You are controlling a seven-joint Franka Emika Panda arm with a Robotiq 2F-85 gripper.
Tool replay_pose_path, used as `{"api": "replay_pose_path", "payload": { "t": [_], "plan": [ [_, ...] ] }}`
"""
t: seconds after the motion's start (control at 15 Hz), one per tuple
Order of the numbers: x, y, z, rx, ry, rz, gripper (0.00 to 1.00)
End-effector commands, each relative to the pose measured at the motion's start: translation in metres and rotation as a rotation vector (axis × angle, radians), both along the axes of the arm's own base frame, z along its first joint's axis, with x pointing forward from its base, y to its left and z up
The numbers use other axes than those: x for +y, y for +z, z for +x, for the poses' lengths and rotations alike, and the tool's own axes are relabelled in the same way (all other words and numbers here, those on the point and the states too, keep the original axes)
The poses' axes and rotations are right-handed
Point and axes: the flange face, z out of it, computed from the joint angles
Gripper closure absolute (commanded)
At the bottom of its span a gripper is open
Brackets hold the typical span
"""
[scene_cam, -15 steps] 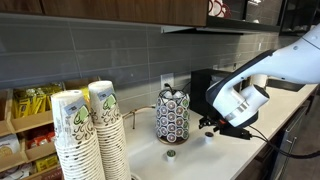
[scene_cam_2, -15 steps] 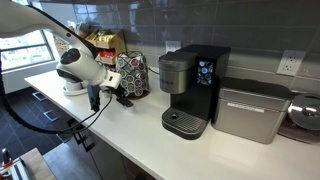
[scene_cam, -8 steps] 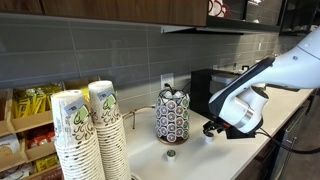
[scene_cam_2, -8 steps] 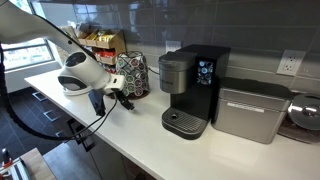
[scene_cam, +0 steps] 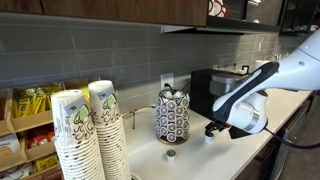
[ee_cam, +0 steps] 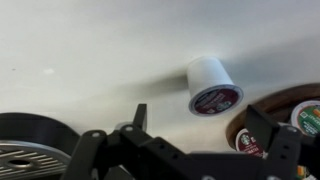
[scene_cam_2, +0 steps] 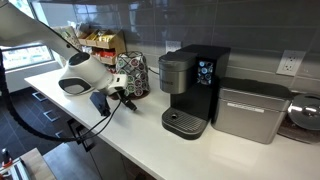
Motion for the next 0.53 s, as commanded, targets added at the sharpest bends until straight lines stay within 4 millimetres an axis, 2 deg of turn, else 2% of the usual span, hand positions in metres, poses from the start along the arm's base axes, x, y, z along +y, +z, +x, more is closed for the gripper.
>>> {"api": "replay_pose_path", "payload": {
  "t": [0.0, 0.47],
  "plan": [
    [-0.003, 0.007, -0.004, 0.021, 0.029, 0.006, 0.00],
    [0.004, 0.019, 0.005, 0.093, 0.092, 0.005, 0.00]
  ]
}}
